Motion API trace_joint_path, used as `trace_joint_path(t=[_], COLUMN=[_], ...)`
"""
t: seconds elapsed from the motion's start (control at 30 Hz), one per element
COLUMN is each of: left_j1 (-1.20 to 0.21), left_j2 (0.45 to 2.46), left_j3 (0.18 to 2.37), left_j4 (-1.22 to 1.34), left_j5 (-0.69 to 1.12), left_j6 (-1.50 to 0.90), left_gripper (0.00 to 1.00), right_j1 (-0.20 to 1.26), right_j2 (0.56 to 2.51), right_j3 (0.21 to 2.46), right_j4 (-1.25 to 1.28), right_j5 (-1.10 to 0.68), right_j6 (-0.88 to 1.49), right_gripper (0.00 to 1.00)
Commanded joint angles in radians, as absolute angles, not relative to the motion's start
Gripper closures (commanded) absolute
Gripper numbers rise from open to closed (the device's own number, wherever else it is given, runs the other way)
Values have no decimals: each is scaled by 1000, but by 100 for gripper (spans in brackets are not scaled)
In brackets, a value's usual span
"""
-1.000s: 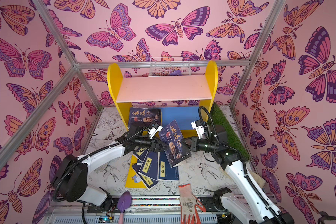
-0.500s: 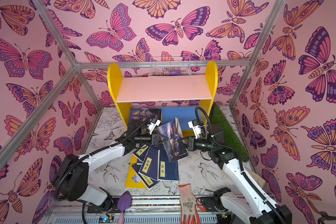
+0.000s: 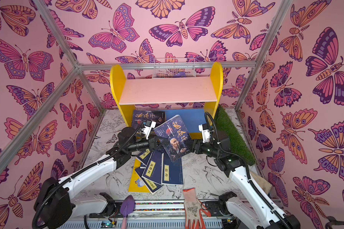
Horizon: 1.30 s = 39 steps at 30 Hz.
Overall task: Stacking books/files
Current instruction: Pick up the book from the center of the table.
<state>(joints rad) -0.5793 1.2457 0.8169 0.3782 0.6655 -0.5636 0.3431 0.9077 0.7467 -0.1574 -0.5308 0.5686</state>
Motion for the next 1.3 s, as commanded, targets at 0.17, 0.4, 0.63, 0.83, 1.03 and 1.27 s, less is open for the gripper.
trace_joint_path(t=[0.17, 0.4, 0.63, 0.83, 1.03, 1.27], left_j1=[-584, -594, -620, -641, -654, -655], left_j2=[1225, 1258, 1259, 1262, 1253, 1207], left_j3=[813, 809, 785, 773, 742, 714], left_j4=[711, 847, 942, 997, 963, 758], left_j5=[502, 491, 461, 446, 420, 376], left_j6=[-687, -760, -843, -901, -873, -728], left_gripper=[100, 100, 100, 100, 100, 100], right_j1=[334, 330, 314, 314, 314, 314], right_j2=[801, 830, 923, 1011, 1064, 1038], right_j3=[693, 646, 597, 609, 614, 614], right_j4=[-115, 97, 396, 616, 806, 774], right_j5=[-591, -837, -810, -821, -797, -732], right_j6=[650, 776, 895, 994, 1143, 1143], right_gripper=[7, 8, 10, 23, 60, 97])
